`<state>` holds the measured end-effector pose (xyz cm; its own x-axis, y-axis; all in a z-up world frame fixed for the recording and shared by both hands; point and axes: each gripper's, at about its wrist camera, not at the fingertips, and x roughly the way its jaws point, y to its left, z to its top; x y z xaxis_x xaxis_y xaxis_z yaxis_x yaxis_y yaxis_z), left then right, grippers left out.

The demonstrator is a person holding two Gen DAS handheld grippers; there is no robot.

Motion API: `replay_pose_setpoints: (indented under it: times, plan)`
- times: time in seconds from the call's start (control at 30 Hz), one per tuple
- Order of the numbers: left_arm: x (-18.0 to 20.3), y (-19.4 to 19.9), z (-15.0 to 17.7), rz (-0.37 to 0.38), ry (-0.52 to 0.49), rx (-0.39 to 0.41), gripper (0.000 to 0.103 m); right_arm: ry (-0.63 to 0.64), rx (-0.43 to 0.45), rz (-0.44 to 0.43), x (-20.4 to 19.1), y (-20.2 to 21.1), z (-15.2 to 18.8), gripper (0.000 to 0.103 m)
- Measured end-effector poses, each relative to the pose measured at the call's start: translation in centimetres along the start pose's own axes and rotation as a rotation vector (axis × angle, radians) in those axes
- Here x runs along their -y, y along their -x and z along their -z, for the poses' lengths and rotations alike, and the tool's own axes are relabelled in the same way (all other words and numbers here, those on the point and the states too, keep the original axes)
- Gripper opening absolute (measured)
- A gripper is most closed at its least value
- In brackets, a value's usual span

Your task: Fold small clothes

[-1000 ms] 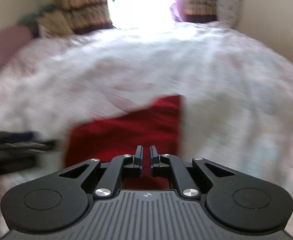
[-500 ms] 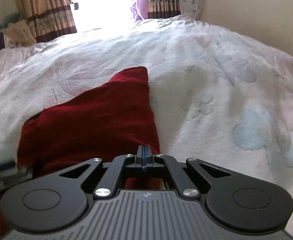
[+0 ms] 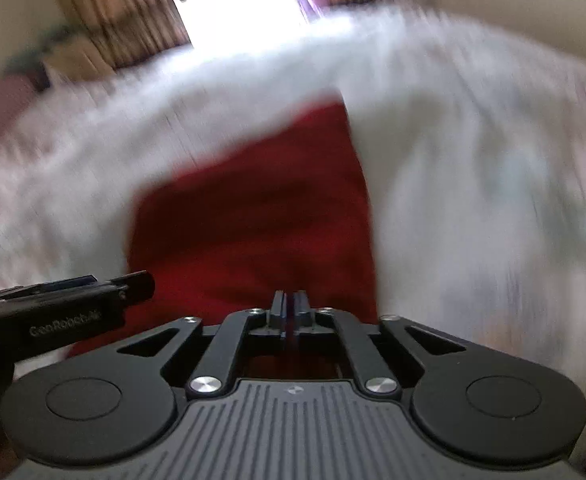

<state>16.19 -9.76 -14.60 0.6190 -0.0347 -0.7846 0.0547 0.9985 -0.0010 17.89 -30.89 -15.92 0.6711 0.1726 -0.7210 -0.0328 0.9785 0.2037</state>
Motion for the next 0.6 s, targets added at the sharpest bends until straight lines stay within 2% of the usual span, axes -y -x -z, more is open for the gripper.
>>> replay_pose_setpoints:
  times: [0.07,0.13,0.33,0.43,0.53,0.6]
  plan:
    - [0.5,1.0,0.3,-0.01,-0.035,-0.025,0.066,-0.003,-0.055,0.014,0.3,0.5,1.4,0.0]
    - [0.5,1.4,1.2,-0.007,-0.042,-0.024,0.066,0.012,-0.063,0.03,0.2,1.6,2.6,0.0]
    - [0.1,3.8,2.1,0.007,-0.063,-0.052,0.066,-0.019,-0.112,0.027,0.4,3.9,3.1,0.0]
    - [0.8,5.4,1.5,0.006,-0.098,-0.078,0.064,-0.017,-0.087,0.012,0.1,5.7,2.2,0.004]
    - [0.1,6.6,0.3,0.006,-0.08,-0.079,0.064,0.018,-0.055,0.014,-0.8,7.1,1.2,0.006]
    - [0.1,7.9,-0.1,-0.001,-0.065,-0.083,0.065,0.04,-0.052,0.012,-1.3,7.5,0.6,0.015]
